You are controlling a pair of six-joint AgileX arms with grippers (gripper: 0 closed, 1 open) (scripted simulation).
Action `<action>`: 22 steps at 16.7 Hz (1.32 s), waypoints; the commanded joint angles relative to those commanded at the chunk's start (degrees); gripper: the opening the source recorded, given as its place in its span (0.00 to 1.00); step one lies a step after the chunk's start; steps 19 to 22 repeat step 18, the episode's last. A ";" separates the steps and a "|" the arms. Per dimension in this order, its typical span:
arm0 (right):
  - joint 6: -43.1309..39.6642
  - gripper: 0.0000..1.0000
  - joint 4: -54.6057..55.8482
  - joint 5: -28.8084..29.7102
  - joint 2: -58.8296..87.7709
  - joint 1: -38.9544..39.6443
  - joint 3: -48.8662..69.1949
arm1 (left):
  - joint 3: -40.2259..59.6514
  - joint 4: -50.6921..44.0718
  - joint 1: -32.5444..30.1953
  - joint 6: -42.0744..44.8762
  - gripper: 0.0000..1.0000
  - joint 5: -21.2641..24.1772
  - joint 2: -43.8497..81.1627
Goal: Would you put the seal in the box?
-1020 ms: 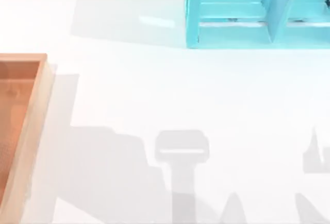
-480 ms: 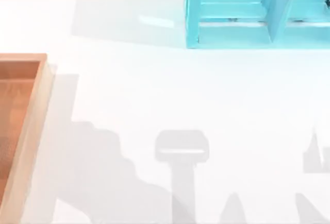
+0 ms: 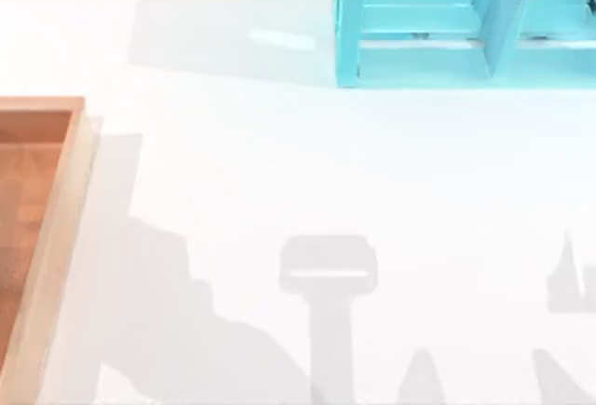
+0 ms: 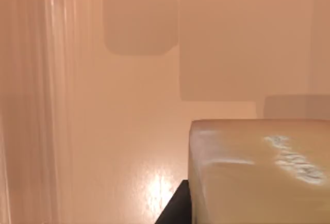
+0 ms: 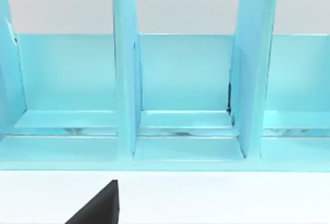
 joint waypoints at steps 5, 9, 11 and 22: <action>0.00 1.00 0.00 0.00 0.00 0.00 0.00 | 0.00 0.00 0.00 0.00 0.45 0.00 0.00; 0.00 1.00 0.00 0.00 0.00 0.00 0.00 | 0.00 0.00 0.00 0.00 0.75 0.00 0.00; 0.00 1.00 0.00 0.00 0.00 0.00 0.00 | 0.00 0.00 0.00 0.00 0.90 0.00 0.00; 0.00 1.00 0.00 0.00 0.00 0.00 0.00 | 0.00 0.00 0.00 0.00 1.00 0.00 0.00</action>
